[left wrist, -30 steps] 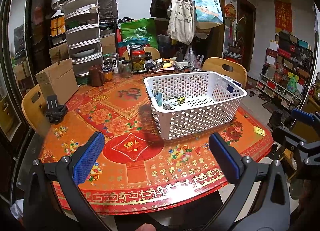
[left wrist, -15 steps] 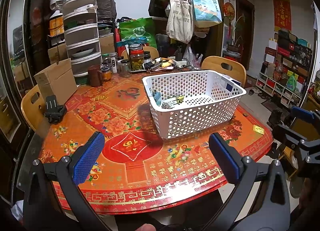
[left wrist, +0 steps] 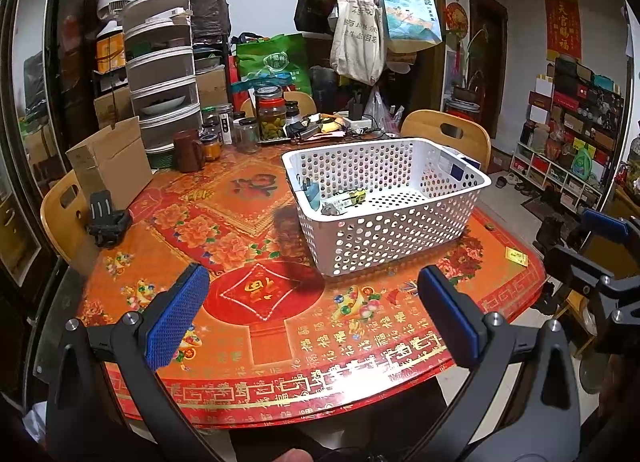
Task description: Organize rigid objects
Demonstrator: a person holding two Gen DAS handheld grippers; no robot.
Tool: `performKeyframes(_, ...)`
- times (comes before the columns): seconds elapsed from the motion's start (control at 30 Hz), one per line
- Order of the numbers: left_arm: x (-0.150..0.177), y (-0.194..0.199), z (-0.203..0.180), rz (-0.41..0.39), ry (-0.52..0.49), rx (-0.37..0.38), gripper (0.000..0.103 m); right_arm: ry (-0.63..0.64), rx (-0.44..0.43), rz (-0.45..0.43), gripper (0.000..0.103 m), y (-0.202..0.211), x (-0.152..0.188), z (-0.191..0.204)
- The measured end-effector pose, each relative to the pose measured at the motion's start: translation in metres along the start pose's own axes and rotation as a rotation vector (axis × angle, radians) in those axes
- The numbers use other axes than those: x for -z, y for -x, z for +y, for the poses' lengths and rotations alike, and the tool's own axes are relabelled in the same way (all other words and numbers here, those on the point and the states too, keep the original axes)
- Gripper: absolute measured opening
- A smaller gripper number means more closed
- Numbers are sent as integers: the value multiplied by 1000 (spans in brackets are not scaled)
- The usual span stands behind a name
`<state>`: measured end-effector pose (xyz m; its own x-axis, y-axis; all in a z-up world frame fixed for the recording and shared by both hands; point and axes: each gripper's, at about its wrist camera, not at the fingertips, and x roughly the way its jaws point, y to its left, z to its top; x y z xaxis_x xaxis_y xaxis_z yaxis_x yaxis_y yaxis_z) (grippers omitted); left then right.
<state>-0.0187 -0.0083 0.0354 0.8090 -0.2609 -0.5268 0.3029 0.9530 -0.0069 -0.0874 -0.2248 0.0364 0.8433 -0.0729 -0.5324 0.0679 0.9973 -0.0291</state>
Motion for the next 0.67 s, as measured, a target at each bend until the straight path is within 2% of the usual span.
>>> performKeyframes(0.67,8,3,7,-9,-32,4,103,3,-12,3,100,-2,3,-1)
